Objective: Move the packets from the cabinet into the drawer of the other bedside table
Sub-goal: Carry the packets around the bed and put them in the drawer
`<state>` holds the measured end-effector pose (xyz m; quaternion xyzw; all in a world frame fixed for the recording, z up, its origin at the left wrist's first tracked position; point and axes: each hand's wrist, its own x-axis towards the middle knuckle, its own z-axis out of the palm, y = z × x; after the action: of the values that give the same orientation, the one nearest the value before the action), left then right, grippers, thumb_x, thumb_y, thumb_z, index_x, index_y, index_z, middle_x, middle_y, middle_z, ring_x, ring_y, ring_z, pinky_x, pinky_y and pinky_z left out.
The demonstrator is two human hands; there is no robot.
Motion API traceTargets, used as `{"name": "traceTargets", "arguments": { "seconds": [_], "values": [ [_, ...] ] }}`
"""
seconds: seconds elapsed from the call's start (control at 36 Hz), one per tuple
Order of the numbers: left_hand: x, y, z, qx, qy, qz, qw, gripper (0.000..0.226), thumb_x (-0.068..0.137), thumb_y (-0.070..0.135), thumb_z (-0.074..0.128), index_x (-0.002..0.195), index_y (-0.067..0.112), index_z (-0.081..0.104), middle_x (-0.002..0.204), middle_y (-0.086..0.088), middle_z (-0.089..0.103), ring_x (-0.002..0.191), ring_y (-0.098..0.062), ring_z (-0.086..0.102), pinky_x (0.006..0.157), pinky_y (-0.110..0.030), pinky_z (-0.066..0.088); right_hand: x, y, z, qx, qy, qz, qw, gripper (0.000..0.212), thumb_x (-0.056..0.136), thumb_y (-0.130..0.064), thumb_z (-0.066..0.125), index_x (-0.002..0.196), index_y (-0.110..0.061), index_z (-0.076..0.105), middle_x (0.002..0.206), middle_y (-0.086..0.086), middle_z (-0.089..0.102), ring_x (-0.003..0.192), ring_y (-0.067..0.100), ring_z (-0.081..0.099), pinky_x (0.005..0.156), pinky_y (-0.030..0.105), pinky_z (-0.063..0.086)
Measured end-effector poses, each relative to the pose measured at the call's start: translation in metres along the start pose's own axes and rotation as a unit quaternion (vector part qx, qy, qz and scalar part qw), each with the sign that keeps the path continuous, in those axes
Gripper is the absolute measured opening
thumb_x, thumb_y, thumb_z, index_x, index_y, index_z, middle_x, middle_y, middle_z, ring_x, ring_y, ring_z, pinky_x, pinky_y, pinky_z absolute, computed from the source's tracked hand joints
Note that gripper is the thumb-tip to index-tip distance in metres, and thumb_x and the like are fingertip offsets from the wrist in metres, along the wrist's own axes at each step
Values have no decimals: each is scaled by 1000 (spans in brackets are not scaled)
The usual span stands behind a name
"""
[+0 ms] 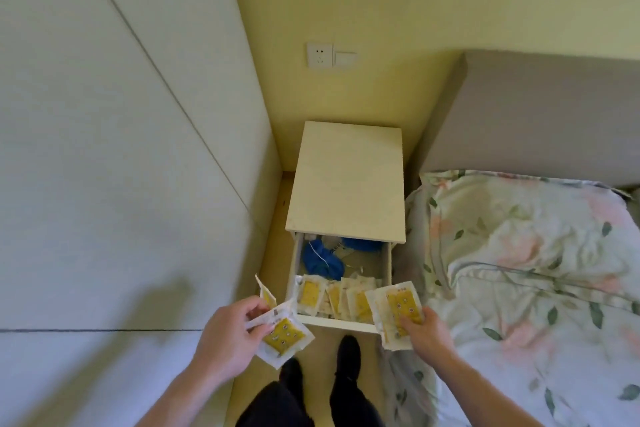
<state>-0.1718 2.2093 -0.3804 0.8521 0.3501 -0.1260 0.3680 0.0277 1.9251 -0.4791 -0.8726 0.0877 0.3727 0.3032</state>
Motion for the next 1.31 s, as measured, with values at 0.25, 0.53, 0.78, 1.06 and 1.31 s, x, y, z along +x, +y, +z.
{"name": "traceTargets", "arguments": {
  "seconds": [0.25, 0.53, 0.78, 1.06, 1.31],
  "values": [
    [104, -43, 54, -23, -29, -36, 999, 8, 86, 36, 77, 87, 38, 69, 81, 21, 70, 74, 5, 61, 57, -13, 38, 100, -15, 48, -101, -22, 0, 995, 12, 101, -29, 56, 109, -20, 55, 86, -9, 58, 71, 1, 50, 55, 19, 35],
    [174, -75, 116, -74, -39, -32, 996, 13, 84, 30, 80, 89, 38, 72, 87, 21, 70, 80, -2, 66, 70, -27, 53, 211, 15, 132, -140, -26, 4, 990, 6, 102, -26, 50, 104, -20, 50, 97, 2, 63, 78, 18, 60, 57, 30, 44],
    [188, -90, 142, -62, -60, -2, 996, 16, 84, 30, 80, 89, 42, 71, 87, 20, 69, 81, -4, 64, 67, -26, 50, 255, 38, 174, -244, -19, 37, 969, 24, 101, -12, 44, 124, -12, 49, 118, 14, 62, 104, 34, 64, 84, 43, 57],
    [204, -88, 136, -47, -46, 26, 997, 17, 82, 31, 81, 90, 42, 72, 90, 24, 67, 85, -3, 63, 68, -32, 53, 253, 35, 175, -359, -31, -10, 933, 74, 96, 6, 46, 159, -9, 11, 145, 13, 48, 124, 32, 59, 97, 41, 53],
    [213, -89, 129, -47, -40, 48, 997, 15, 82, 30, 81, 88, 40, 71, 87, 20, 67, 82, -6, 63, 64, -27, 49, 243, 26, 177, -497, -82, -87, 859, 115, 85, 3, 69, 160, -19, -15, 169, 14, 0, 143, 34, 37, 103, 39, 52]
  ]
}}
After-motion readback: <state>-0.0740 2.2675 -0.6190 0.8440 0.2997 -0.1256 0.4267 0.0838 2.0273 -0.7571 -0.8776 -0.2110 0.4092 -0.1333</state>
